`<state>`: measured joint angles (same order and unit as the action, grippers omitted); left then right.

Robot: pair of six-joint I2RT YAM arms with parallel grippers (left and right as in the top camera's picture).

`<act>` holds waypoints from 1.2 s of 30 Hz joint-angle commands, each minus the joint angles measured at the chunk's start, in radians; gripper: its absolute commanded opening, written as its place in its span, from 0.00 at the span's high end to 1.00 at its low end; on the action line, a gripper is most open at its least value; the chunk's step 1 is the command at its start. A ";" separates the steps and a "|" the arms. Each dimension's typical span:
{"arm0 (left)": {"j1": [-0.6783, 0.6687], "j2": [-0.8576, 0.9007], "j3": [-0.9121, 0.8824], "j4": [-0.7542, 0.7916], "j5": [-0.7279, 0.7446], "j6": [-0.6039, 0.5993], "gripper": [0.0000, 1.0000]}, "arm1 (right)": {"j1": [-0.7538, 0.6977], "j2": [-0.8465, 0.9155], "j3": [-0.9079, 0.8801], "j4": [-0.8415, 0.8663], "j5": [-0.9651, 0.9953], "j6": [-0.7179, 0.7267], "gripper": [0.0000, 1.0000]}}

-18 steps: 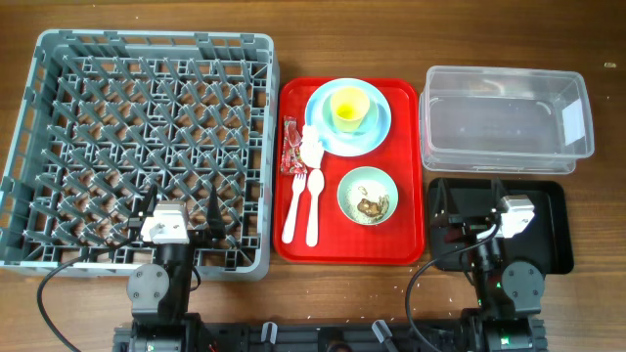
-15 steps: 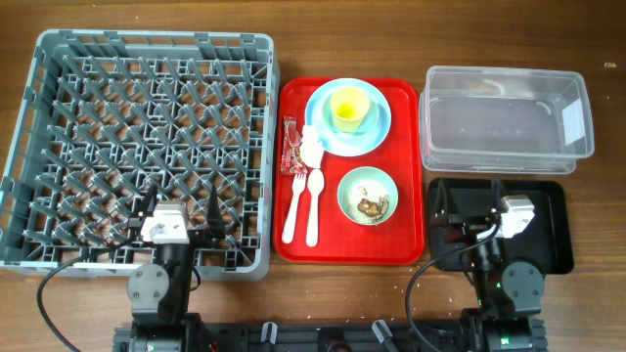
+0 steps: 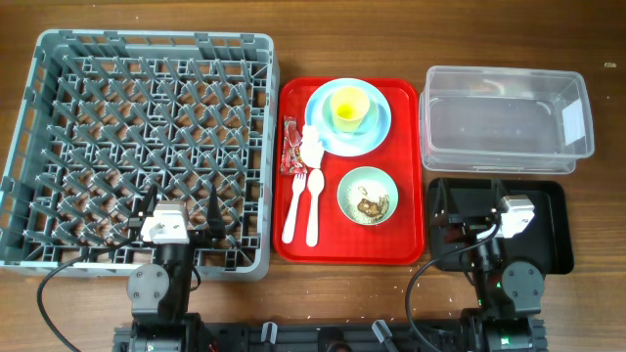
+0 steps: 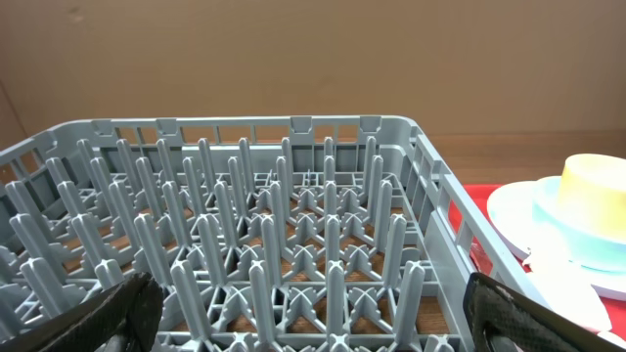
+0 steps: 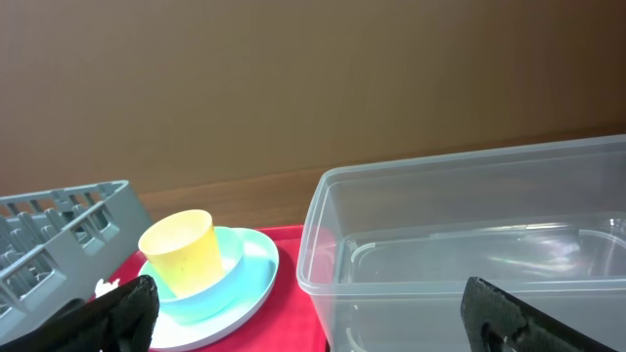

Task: Sort waste into correct bins and load items into the dishwasher rack
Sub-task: 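Move the left gripper from rest toward the red tray, then grasp the white spoon on the red tray with the left gripper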

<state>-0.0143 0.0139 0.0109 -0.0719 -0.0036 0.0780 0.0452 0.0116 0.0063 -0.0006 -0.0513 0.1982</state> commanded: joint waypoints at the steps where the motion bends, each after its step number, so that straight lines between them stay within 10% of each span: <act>1: -0.007 -0.006 -0.005 0.000 -0.013 0.019 0.00 | 0.002 -0.004 -0.001 0.003 0.013 0.012 0.00; 11: -0.007 -0.005 0.002 0.174 0.268 0.016 0.00 | 0.002 -0.004 -0.001 0.003 0.013 0.012 0.00; 16: -0.007 0.067 0.246 0.195 0.405 -0.246 0.00 | 0.002 -0.004 -0.001 0.003 0.013 0.012 0.00; 24: -0.007 0.838 1.030 -0.332 0.803 -0.244 0.00 | 0.002 -0.004 -0.001 0.003 0.013 0.012 0.00; 30: -0.007 1.085 1.096 -0.449 1.088 -0.245 0.00 | 0.002 -0.004 -0.001 0.003 0.012 0.012 0.00; 34: -0.010 1.152 1.094 -0.681 1.064 -0.122 0.76 | 0.002 -0.004 -0.001 0.003 0.013 0.011 0.00; 36: -0.030 1.170 1.089 -0.795 0.968 -0.081 0.89 | 0.002 -0.004 -0.001 0.003 0.013 0.011 0.00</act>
<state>-0.0204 1.1557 1.0996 -0.7643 1.0271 -0.1001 0.0452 0.0135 0.0063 -0.0006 -0.0509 0.1982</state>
